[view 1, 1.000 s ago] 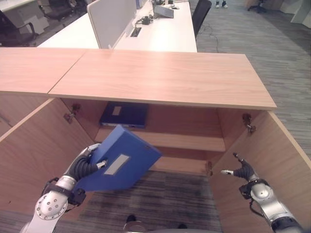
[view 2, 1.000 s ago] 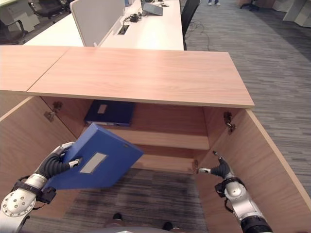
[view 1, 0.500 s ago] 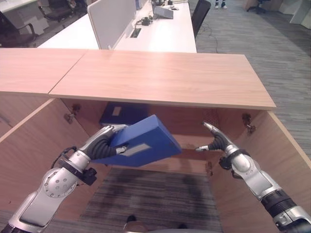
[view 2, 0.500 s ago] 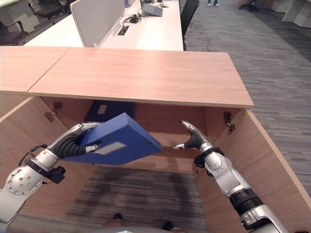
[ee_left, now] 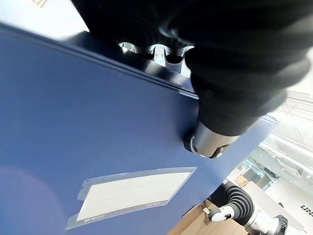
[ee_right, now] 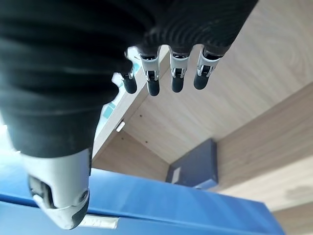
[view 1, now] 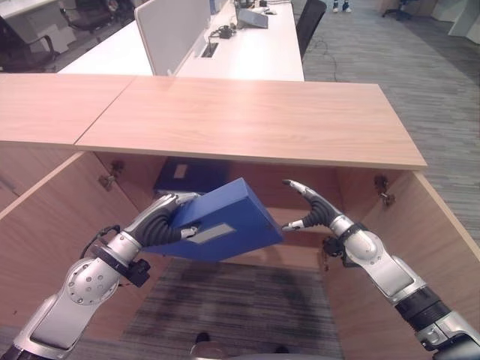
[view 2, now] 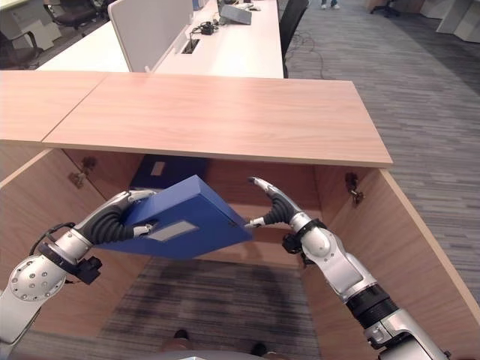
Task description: Put the empty folder in the office cabinet
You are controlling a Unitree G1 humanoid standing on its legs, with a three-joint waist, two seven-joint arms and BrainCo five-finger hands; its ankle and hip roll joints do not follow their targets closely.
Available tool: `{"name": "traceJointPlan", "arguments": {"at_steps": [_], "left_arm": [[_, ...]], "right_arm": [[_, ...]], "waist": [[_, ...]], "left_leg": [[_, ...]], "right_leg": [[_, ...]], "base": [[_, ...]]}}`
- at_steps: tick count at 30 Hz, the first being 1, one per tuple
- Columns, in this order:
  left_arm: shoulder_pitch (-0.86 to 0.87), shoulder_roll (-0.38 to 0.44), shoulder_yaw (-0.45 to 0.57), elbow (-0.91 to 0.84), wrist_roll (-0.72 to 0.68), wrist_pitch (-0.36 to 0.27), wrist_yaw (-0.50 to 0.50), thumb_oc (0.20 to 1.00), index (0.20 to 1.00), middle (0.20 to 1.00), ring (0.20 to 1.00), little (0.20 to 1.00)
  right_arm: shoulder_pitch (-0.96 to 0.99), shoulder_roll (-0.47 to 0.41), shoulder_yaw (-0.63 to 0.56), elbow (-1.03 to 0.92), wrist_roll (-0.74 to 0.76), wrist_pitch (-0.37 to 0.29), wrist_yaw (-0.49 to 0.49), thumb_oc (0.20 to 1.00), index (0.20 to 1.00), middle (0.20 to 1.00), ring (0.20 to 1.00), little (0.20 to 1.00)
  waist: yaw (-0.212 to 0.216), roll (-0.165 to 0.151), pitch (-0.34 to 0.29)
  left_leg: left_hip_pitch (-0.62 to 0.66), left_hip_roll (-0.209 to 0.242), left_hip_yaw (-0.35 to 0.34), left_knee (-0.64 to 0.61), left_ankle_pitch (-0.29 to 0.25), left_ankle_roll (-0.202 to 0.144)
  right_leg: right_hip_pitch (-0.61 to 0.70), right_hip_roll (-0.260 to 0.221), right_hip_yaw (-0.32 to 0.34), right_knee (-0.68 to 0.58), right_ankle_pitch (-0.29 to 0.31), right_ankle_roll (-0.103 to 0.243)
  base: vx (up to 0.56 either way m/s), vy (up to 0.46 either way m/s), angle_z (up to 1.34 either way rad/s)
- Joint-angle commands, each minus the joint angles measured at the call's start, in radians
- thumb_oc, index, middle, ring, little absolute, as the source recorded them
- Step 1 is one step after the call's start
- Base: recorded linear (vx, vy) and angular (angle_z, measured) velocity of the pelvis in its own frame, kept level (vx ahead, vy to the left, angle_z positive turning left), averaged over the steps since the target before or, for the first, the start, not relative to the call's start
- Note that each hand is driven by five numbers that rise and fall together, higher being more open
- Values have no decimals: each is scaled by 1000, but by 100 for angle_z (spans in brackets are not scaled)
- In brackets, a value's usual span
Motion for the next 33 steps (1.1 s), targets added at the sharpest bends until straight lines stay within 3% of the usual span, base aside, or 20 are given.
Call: {"name": "traceJointPlan", "arguments": {"at_steps": [1, 14, 27, 33], "left_arm": [[-54, 27, -13, -52, -54, -62, 18, 200, 200, 200, 200, 200], [-70, -3, 7, -65, -73, -66, -3, 200, 200, 200, 200, 200], [-198, -69, -61, -139, -111, -87, 32, 200, 200, 200, 200, 200], [-315, -114, -152, -181, -150, -89, 50, 200, 200, 200, 200, 200]], "right_arm": [[-74, 43, 34, -117, 120, -63, 39, 1000, 1000, 1000, 1000, 1000], [-76, 49, 81, -77, 186, -43, 123, 1000, 1000, 1000, 1000, 1000], [-152, 174, 186, 110, 179, -29, 114, 1000, 1000, 1000, 1000, 1000], [-188, 236, 250, 198, 157, -22, 96, 1000, 1000, 1000, 1000, 1000]], "waist": [[-4, -52, -45], [4, -62, -49], [15, -68, -56], [9, -68, -61]], "left_leg": [[-92, 40, -17, 101, -5, -11], [-91, 41, -13, 100, -5, -13], [-95, 41, -13, 102, -3, -13], [-95, 42, -8, 99, -3, -13]], "right_leg": [[45, -19, 39, 8, -101, 20], [43, -22, 37, 8, -98, 22], [43, -21, 38, 8, -99, 21], [42, -22, 42, 8, -98, 22]], "base": [[0, 0, 0], [0, 0, 0], [0, 0, 0], [0, 0, 0]]}}
